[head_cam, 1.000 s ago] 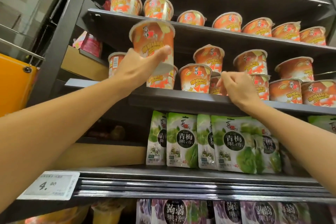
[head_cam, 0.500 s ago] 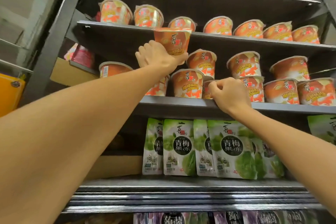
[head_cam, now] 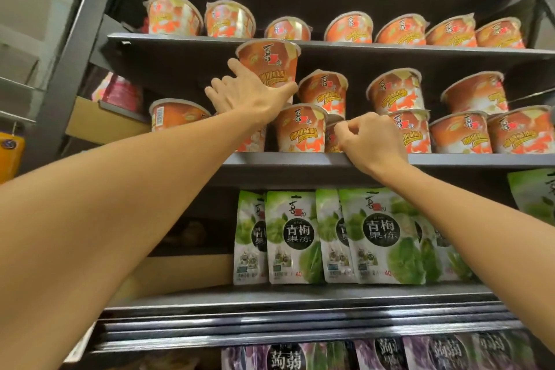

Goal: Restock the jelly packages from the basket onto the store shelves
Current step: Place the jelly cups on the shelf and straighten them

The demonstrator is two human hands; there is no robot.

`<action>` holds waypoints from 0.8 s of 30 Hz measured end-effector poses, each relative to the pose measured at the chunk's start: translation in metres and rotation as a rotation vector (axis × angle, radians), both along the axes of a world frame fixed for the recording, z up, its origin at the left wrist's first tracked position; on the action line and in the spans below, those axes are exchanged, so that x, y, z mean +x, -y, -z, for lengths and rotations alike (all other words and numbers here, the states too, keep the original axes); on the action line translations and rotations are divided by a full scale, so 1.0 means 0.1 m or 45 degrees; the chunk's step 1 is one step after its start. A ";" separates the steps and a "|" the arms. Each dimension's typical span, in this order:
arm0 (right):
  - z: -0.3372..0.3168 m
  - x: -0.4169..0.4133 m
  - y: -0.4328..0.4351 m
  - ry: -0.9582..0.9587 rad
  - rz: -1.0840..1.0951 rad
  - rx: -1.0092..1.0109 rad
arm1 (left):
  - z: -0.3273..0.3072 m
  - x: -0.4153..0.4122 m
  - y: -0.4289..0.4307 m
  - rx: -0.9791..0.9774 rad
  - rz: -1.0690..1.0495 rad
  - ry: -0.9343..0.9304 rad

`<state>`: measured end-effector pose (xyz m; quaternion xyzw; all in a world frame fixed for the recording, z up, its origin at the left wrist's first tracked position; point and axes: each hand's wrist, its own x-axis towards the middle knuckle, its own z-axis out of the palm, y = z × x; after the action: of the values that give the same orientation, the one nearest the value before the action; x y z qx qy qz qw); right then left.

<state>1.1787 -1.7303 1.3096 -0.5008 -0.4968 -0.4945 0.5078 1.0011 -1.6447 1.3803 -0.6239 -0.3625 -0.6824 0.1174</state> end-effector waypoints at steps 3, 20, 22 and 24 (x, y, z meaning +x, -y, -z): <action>0.00 0.00 0.00 0.006 -0.006 0.000 | -0.05 0.03 0.02 -0.091 -0.055 -0.012; -0.02 0.00 0.01 -0.045 -0.064 -0.013 | -0.06 0.08 -0.23 -0.037 -0.320 -0.035; -0.02 0.01 0.00 -0.044 -0.075 -0.011 | 0.05 0.06 -0.19 0.121 -0.264 0.117; -0.02 0.02 -0.01 -0.035 -0.100 -0.017 | 0.19 0.03 -0.13 0.328 -0.209 0.216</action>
<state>1.1809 -1.7294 1.3114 -0.4911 -0.5122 -0.4639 0.5302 1.0037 -1.6314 1.3609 -0.5120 -0.3304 -0.7616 0.2206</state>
